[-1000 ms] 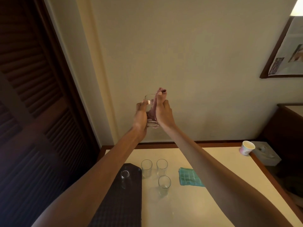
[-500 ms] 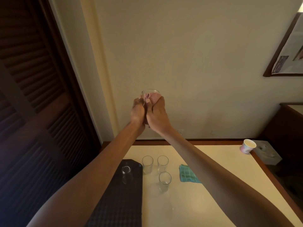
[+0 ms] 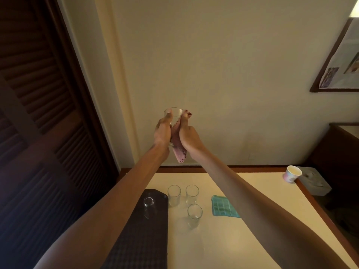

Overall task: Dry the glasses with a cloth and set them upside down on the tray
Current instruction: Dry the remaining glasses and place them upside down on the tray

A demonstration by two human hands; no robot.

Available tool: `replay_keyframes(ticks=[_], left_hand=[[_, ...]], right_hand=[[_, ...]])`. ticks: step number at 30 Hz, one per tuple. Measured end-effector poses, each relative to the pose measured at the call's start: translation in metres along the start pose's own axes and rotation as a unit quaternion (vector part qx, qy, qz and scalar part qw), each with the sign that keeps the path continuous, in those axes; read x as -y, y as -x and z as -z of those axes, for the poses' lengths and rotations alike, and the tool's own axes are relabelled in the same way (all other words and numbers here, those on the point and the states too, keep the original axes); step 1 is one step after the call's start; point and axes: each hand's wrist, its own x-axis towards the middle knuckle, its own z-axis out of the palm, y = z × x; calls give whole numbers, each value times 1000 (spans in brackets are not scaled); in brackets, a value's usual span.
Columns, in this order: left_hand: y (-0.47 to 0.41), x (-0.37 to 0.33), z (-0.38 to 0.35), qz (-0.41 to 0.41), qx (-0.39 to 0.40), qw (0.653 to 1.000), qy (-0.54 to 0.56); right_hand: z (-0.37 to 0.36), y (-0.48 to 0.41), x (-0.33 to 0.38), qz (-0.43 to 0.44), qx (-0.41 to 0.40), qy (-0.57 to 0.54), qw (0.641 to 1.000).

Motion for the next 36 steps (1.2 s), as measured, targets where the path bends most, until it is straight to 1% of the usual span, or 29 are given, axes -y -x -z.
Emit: replay_keyframes(ticks=[2, 6, 7, 9, 12, 14, 16, 20, 22, 24, 27, 28, 30, 33, 36], left_hand=[[-3, 3, 4, 5, 0, 1000, 19], [3, 2, 5, 17, 16, 999, 37], [5, 3, 3, 14, 21, 999, 39], [5, 6, 2, 6, 17, 999, 36], [11, 7, -4, -9, 27, 999, 21], [14, 4, -9, -11, 29, 999, -10], [14, 0, -11, -15, 13, 999, -31], [3, -6, -7, -6, 4, 1000, -14], [-2, -5, -5, -6, 11, 1000, -7], [-2, -3, -4, -9, 1, 1000, 9], [1, 1, -5, 11, 19, 1000, 21], [1, 2, -6, 13, 26, 999, 16], [6, 2, -7, 4, 33, 999, -4], [9, -1, -11, -14, 31, 999, -39], [12, -6, -14, -30, 30, 997, -61]], right_hand=[[-5, 4, -5, 46, -3, 31, 998], [-13, 6, -2, 151, -59, 75, 984], [-11, 4, 1, 159, -73, 70, 982], [-2, 1, 9, 132, -85, 47, 987], [11, -7, 11, 68, -90, 8, 994], [10, -12, 8, 33, -86, -33, 995], [5, -12, 4, 8, -74, -55, 996], [2, -2, -1, 17, -45, -22, 999], [2, 1, -3, 51, -42, 17, 998], [-3, 1, -6, 100, -55, 46, 992], [-9, -1, -9, 181, -96, 45, 978], [-8, -3, -8, 187, -105, 43, 976], [0, -4, -1, 161, -115, 30, 980], [17, -7, 9, 81, -84, 3, 993], [19, -10, 9, 24, -65, -26, 997]])
